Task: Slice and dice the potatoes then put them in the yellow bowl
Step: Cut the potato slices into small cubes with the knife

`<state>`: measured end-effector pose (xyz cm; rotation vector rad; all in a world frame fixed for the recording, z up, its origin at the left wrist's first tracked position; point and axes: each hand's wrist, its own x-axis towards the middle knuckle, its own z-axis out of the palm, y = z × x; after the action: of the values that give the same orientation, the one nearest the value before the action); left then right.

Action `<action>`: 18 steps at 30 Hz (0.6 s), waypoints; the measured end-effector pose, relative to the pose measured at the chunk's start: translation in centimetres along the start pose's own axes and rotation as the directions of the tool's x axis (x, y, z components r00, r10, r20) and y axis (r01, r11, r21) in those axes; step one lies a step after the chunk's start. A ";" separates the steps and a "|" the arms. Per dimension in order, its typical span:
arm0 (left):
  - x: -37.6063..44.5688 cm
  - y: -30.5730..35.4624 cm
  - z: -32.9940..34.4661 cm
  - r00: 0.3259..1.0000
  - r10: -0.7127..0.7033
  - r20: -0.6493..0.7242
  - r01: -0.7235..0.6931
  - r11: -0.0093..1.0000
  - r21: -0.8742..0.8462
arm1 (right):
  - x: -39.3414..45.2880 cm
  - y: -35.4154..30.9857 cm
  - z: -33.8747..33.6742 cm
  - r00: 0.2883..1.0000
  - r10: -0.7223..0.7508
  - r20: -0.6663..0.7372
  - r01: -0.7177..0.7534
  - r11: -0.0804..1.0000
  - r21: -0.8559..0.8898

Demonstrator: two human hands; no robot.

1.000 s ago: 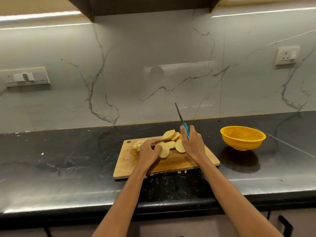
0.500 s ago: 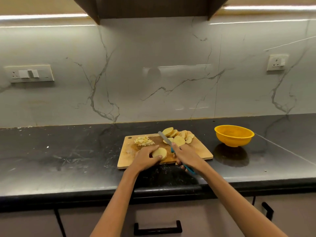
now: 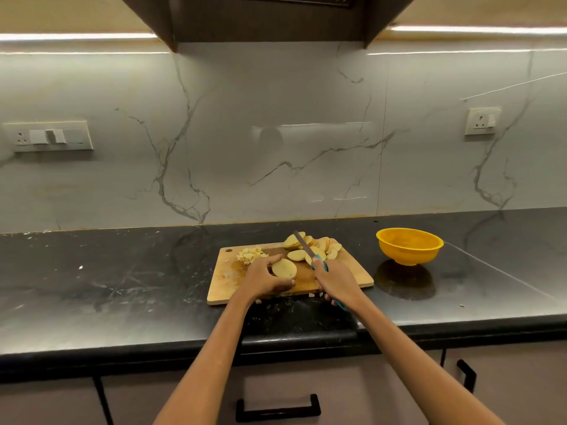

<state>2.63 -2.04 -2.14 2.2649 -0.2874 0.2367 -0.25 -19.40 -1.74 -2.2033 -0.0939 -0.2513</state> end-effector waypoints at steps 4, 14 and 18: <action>0.5 1.7 1.1 0.997 -0.077 0.016 0.078 0.918 -0.388 | 1.9 1.3 -0.4 0.982 -0.056 -0.180 0.064 0.997 0.037; 3.7 4.8 3.6 0.980 -0.114 0.163 0.197 0.436 -0.878 | 6.2 2.5 -2.5 0.963 -0.146 -0.226 0.215 0.923 0.320; 4.7 4.8 3.7 0.981 -0.112 0.157 0.187 0.364 -0.913 | 8.0 3.0 -2.1 0.980 -0.135 -0.146 0.176 0.931 0.320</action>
<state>6.01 -8.52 0.09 1.1126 -0.1668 -0.1132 7.69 -23.01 -1.13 -1.8415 -0.2276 -0.4264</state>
